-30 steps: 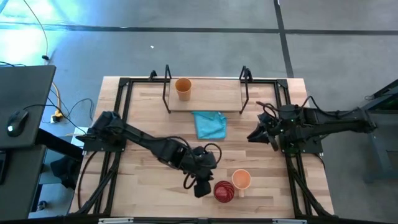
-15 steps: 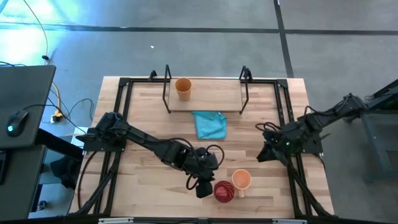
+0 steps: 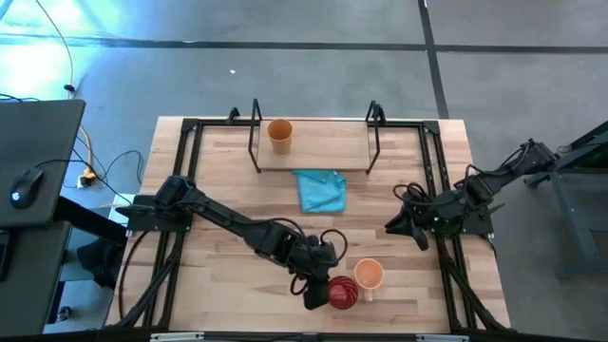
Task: Stack small to large cups/mugs on shelf
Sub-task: Put the orange cup on the shelf
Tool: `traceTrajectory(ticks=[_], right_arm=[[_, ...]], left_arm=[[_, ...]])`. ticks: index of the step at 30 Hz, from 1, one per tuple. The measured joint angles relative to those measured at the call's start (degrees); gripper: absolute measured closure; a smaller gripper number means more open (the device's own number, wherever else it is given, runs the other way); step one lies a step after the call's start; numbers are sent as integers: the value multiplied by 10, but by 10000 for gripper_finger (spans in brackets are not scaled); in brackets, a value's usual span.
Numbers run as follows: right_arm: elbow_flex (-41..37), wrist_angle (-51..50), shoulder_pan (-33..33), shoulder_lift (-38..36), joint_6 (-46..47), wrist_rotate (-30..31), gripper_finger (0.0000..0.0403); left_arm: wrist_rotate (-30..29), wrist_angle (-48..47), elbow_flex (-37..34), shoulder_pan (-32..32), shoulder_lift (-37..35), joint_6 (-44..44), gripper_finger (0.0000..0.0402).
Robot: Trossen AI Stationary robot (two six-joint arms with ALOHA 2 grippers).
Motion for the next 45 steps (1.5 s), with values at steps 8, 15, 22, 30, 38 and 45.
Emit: traceTrajectory(ticks=[8, 15, 22, 30, 38, 45], right_arm=[[0, -3, 0, 4, -78, 7, 332], [0, 0, 0, 4, -104, 9, 332], [0, 9, 0, 3, -115, 9, 332], [0, 9, 0, 2, -115, 3, 332], [0, 12, 0, 2, -115, 2, 332], [0, 12, 0, 2, -119, 2, 332]], left_arm=[[-22, 12, -1, 1, 3, -63, 328], [-36, 19, -1, 1, 12, -87, 328], [-31, 38, -3, 1, 35, -94, 328], [-43, 47, -1, 1, 50, -102, 327], [-44, 53, 0, 3, 58, -102, 327], [-36, 48, -3, 2, 73, -106, 327]])
